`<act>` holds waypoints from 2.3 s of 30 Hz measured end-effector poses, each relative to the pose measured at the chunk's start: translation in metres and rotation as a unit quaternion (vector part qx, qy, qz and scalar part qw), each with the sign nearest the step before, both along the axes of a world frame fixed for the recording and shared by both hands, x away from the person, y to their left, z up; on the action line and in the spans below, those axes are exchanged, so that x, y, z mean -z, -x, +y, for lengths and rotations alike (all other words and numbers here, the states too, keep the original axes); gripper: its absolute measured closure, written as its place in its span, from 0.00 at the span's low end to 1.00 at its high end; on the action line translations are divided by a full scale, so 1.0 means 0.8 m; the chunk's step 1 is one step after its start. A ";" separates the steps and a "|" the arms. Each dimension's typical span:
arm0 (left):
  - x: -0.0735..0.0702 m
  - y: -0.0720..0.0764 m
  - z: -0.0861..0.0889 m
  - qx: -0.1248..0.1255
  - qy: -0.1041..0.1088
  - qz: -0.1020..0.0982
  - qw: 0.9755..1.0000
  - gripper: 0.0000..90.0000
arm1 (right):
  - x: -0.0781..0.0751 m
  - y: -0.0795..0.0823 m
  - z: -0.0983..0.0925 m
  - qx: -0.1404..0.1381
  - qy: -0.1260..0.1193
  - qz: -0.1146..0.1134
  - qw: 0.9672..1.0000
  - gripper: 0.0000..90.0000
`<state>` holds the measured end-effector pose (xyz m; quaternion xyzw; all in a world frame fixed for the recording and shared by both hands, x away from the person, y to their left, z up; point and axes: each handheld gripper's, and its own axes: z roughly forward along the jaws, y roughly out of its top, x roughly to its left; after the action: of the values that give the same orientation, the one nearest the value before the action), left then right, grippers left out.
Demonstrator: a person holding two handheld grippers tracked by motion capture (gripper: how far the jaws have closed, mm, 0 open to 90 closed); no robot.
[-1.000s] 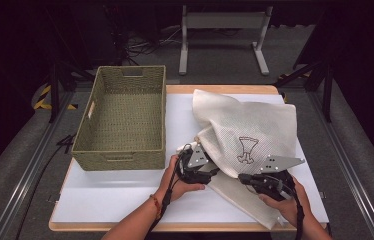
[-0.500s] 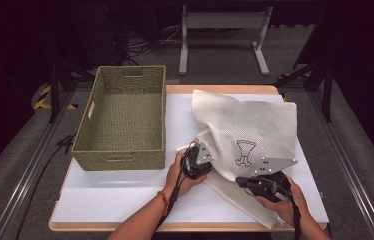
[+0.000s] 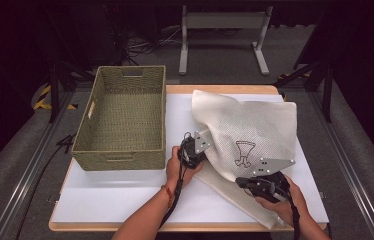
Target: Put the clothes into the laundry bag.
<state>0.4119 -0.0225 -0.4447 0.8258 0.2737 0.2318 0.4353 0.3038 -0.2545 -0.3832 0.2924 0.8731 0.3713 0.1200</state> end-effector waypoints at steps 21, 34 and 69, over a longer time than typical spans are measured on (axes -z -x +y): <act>-0.035 0.068 0.058 0.136 0.006 0.005 0.991 0.77 | -0.029 0.014 -0.005 0.004 -0.038 -0.054 0.998 0.84; -0.045 0.110 0.138 0.126 0.003 0.001 0.992 0.67 | -0.050 0.021 -0.020 0.012 -0.020 -0.138 0.990 0.70; -0.014 0.154 0.326 -0.043 -0.017 0.001 0.999 0.20 | -0.036 0.028 -0.087 0.082 -0.007 -0.195 0.977 0.32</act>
<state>0.2888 0.2383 -0.4333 0.8210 0.3051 0.2537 0.4106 0.2814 -0.3239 -0.3542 0.2858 0.8032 0.4164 0.3160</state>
